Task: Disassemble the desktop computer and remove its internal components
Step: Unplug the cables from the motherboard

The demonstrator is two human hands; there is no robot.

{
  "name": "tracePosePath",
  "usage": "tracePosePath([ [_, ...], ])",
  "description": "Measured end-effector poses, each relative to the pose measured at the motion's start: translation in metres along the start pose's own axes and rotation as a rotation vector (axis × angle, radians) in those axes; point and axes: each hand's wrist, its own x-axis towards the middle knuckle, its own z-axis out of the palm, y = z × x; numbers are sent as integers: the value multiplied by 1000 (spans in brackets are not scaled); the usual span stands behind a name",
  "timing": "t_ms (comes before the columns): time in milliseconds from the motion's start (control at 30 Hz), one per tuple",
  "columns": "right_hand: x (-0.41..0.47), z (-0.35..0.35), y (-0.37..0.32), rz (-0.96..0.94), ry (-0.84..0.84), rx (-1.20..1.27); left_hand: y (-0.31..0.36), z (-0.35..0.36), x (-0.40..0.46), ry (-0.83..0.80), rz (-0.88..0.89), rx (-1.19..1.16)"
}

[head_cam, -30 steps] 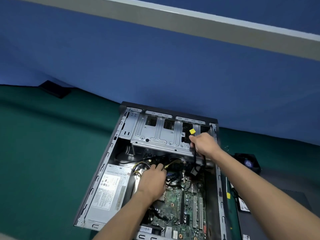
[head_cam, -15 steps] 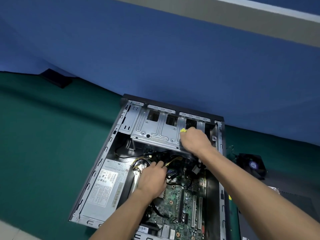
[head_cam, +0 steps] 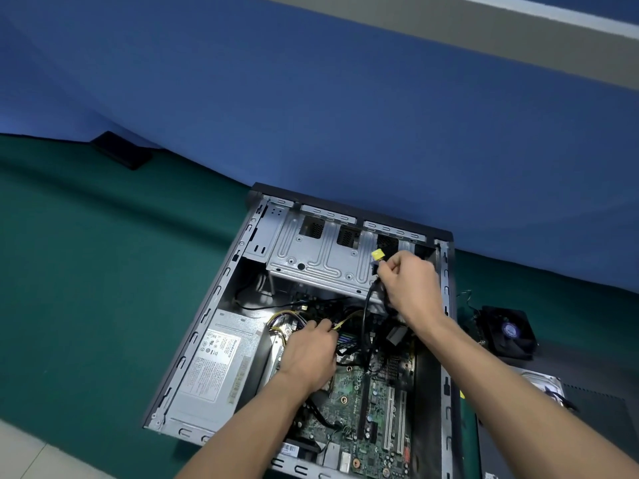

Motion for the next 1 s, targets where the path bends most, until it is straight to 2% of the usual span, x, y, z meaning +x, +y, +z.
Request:
tracePosePath([
  [233,10,1,-4,151,-86,-145,-2,0,1,27,-22,-73],
  [333,16,-1,-11,88,-148,-234,-4,0,0,51,-31,-152],
  [500,7,-17,2,47,-255,17,-9,-7,-4,105,-11,-333],
  [667,-20,-15,17,36,-124,84,-3,-7,-8,233,-33,-197],
  [800,-35,-17,27,79,-117,187,3,-7,-4,306,22,-188],
  [900,-48,-22,36,83,-97,177,4,-3,2,428,83,-247],
  [1000,-62,-23,41,-29,7,-57,8,-4,9,311,-112,-521],
])
